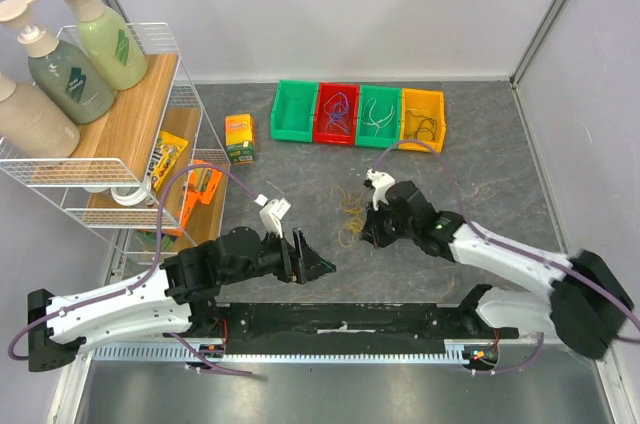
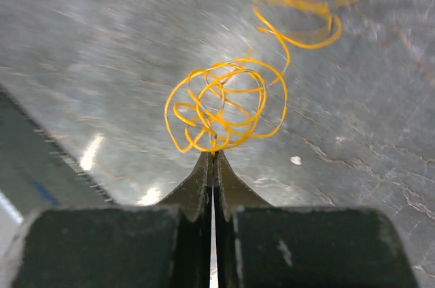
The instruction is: Untangle the cables
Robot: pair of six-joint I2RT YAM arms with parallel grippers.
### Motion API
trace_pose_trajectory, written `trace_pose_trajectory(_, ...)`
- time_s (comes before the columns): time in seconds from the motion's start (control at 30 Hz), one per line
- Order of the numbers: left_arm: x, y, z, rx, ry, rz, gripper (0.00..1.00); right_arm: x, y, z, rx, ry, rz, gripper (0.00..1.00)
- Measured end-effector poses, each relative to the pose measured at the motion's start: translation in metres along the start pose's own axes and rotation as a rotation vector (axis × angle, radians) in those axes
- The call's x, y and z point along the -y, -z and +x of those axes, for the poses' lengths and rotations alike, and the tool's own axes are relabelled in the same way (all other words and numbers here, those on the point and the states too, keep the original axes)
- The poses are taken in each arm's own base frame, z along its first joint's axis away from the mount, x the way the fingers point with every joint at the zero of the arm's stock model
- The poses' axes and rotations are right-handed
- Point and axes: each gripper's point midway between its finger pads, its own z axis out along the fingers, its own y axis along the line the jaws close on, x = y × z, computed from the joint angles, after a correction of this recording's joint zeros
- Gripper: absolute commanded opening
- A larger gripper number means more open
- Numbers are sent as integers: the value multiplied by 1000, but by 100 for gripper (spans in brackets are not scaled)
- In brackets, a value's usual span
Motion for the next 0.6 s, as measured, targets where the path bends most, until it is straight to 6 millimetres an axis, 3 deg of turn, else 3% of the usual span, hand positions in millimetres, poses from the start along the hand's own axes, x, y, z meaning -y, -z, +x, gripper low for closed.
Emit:
trace_pose_trajectory(0.1,0,0,0,2,0,2,79,-27,36,-33,129,34,-86,0)
trace_pose_trajectory(0.23,2,2,-2,7,-4,8,72,-66,100,-93,352,81,-202,0)
trace_pose_trajectory(0.33,9,6,-7,23,-16,31,73,-91,137,-126,458,110,-271,0)
trace_pose_trajectory(0.47,30,19,-22,83,-20,116,84,-104,149,-130,469,119,-333,0)
trace_pose_trajectory(0.6,47,33,-39,160,-5,186,82,-112,151,-125,450,112,-383,0)
